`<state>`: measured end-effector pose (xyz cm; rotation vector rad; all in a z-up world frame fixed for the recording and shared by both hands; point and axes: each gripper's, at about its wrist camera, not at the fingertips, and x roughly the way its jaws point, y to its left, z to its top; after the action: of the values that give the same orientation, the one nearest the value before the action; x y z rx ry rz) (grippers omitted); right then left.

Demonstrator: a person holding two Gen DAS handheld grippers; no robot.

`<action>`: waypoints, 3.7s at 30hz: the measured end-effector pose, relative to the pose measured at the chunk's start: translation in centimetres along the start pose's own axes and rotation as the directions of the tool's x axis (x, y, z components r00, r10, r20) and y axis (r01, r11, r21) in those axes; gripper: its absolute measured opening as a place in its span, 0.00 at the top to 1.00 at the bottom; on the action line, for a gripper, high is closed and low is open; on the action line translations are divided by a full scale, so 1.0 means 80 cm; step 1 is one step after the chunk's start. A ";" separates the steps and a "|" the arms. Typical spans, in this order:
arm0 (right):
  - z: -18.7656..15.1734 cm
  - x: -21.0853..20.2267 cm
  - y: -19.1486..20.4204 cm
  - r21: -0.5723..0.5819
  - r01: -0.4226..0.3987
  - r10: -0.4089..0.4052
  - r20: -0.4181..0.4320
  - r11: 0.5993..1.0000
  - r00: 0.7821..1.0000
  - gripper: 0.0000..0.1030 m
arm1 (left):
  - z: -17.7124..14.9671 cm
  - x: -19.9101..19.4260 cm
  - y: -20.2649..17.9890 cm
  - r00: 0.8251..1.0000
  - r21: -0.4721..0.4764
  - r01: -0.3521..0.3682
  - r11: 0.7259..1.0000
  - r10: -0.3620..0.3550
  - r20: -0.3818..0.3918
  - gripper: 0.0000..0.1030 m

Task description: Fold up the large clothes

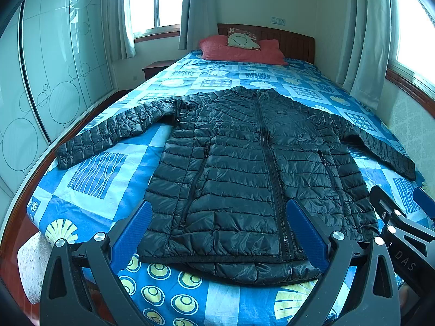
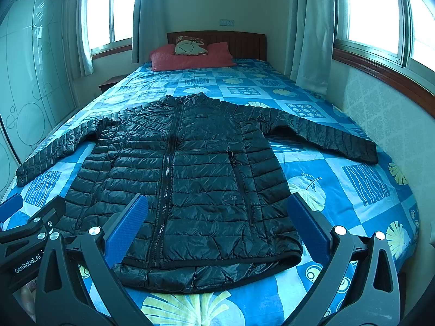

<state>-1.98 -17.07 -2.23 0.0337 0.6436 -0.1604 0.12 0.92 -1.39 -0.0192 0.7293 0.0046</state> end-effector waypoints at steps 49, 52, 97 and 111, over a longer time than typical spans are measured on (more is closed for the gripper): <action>0.012 0.264 -0.412 0.714 0.108 -0.101 -0.052 0.692 0.994 0.33 | -0.017 0.275 0.322 0.863 -0.384 -0.501 0.775 0.413 -0.292 0.04; -0.004 0.282 -0.475 0.794 0.097 -0.123 -0.028 0.601 0.992 0.33 | -0.016 0.280 0.318 0.856 -0.370 -0.514 0.774 0.430 -0.287 0.04; 0.222 0.387 -0.211 0.363 -0.207 0.139 0.205 0.908 0.969 0.95 | -0.023 0.286 0.318 0.850 -0.366 -0.526 0.768 0.461 -0.253 0.04; 0.217 0.440 0.144 0.057 -0.429 0.431 -0.019 0.902 0.902 0.95 | -0.029 0.285 0.317 0.857 -0.381 -0.515 0.768 0.463 -0.226 0.04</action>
<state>37.95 -11.95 -9.69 0.2275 0.6488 0.2531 15.30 26.15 -18.70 -0.2550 0.8254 0.6806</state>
